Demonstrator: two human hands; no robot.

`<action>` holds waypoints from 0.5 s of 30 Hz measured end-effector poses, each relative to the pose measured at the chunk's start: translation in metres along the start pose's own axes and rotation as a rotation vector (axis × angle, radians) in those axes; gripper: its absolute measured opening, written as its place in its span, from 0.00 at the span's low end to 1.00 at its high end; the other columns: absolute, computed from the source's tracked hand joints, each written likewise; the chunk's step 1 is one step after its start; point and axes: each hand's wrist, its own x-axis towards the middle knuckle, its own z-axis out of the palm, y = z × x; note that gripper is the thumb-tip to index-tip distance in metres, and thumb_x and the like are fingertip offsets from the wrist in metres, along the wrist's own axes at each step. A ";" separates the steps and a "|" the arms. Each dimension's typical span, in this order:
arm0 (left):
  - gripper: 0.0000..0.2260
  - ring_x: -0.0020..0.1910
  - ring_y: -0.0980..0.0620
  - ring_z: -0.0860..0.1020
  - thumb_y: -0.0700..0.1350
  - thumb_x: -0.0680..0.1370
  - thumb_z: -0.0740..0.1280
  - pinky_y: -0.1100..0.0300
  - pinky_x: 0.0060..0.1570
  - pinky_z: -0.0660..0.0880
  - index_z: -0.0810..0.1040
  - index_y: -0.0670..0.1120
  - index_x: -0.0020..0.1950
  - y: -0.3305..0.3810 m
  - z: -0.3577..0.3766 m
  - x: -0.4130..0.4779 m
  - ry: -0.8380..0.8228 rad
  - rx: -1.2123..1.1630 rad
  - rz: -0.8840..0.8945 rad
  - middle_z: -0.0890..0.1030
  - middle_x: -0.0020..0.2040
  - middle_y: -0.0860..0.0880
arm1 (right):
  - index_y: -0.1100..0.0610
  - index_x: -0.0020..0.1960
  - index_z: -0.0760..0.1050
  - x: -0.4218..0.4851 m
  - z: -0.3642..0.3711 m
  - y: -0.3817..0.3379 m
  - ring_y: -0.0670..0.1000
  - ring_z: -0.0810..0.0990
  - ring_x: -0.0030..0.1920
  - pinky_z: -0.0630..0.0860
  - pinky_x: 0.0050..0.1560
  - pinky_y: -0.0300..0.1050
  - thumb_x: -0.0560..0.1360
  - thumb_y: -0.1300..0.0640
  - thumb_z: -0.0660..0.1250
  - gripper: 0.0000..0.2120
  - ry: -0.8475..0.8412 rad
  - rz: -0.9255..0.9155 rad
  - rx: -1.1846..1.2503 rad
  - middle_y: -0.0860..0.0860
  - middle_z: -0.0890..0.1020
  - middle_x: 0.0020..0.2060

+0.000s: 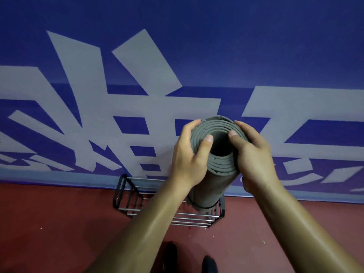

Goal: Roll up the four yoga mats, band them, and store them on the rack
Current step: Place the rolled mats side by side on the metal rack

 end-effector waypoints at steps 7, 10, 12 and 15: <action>0.27 0.59 0.60 0.78 0.59 0.75 0.65 0.71 0.53 0.74 0.69 0.50 0.71 -0.033 0.007 0.009 -0.066 -0.029 -0.056 0.79 0.61 0.55 | 0.48 0.64 0.80 0.008 0.004 0.026 0.44 0.83 0.57 0.79 0.64 0.52 0.80 0.58 0.69 0.14 0.098 0.042 0.000 0.44 0.85 0.56; 0.26 0.57 0.60 0.79 0.61 0.75 0.65 0.67 0.52 0.76 0.71 0.49 0.68 -0.052 0.010 0.009 -0.069 -0.017 -0.071 0.79 0.58 0.58 | 0.46 0.64 0.80 0.009 0.005 0.044 0.42 0.83 0.56 0.79 0.64 0.51 0.80 0.58 0.69 0.14 0.119 0.054 -0.012 0.42 0.85 0.55; 0.24 0.57 0.61 0.79 0.60 0.75 0.66 0.69 0.51 0.75 0.72 0.50 0.67 -0.063 0.014 0.008 -0.082 -0.025 -0.086 0.80 0.56 0.60 | 0.45 0.62 0.81 0.011 0.004 0.056 0.41 0.83 0.56 0.79 0.63 0.50 0.80 0.57 0.69 0.13 0.133 0.060 -0.013 0.41 0.85 0.54; 0.21 0.56 0.61 0.79 0.57 0.76 0.67 0.72 0.50 0.74 0.72 0.50 0.66 -0.081 0.023 0.006 -0.099 -0.052 -0.105 0.80 0.56 0.62 | 0.43 0.60 0.81 0.015 -0.001 0.076 0.42 0.83 0.56 0.79 0.63 0.51 0.80 0.58 0.68 0.13 0.149 0.078 0.002 0.41 0.86 0.54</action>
